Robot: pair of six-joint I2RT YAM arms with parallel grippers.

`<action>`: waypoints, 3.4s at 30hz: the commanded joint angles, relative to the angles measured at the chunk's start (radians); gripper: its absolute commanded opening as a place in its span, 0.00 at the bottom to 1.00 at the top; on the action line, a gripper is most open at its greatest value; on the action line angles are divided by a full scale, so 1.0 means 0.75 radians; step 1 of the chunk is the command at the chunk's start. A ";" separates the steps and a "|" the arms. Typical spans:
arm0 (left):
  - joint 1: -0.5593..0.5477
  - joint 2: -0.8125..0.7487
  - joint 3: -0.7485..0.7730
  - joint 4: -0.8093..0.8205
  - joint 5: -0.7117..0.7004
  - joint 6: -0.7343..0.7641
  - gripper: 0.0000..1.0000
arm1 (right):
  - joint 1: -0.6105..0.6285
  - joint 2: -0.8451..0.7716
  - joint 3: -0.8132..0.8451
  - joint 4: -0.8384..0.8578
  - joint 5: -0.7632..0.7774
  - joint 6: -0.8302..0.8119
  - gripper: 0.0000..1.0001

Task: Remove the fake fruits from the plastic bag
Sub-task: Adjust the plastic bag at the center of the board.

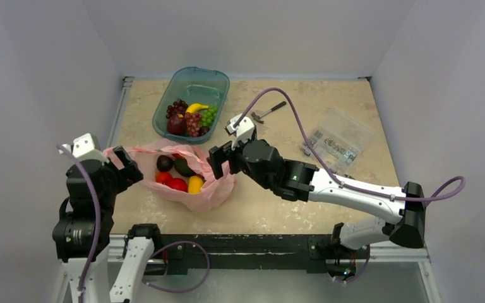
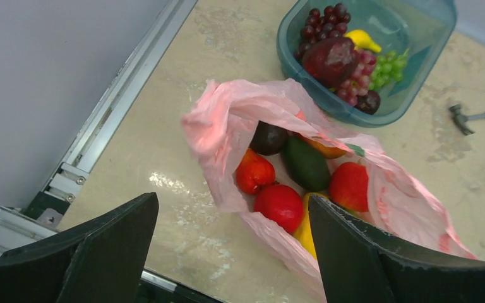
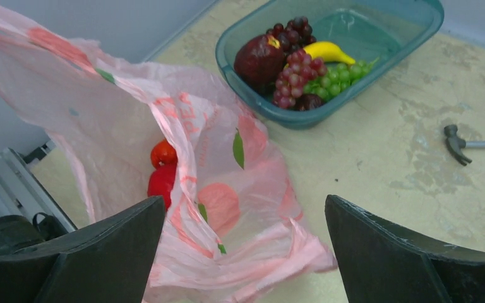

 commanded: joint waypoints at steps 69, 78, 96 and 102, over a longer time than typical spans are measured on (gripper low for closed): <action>0.006 -0.294 -0.649 0.285 0.565 -0.666 0.00 | 0.158 0.645 1.098 -0.770 0.229 -0.238 0.88; 0.006 -0.181 -0.408 -0.044 0.561 -0.541 0.77 | 0.168 0.577 0.896 -0.509 -0.058 -0.167 0.83; -0.038 -0.285 -0.067 -0.032 0.114 0.047 0.80 | 0.181 0.650 0.447 -0.064 -0.429 0.073 0.42; -0.039 -0.210 -0.060 0.168 0.101 0.262 0.92 | 0.180 0.607 0.345 -0.017 -0.487 0.150 0.40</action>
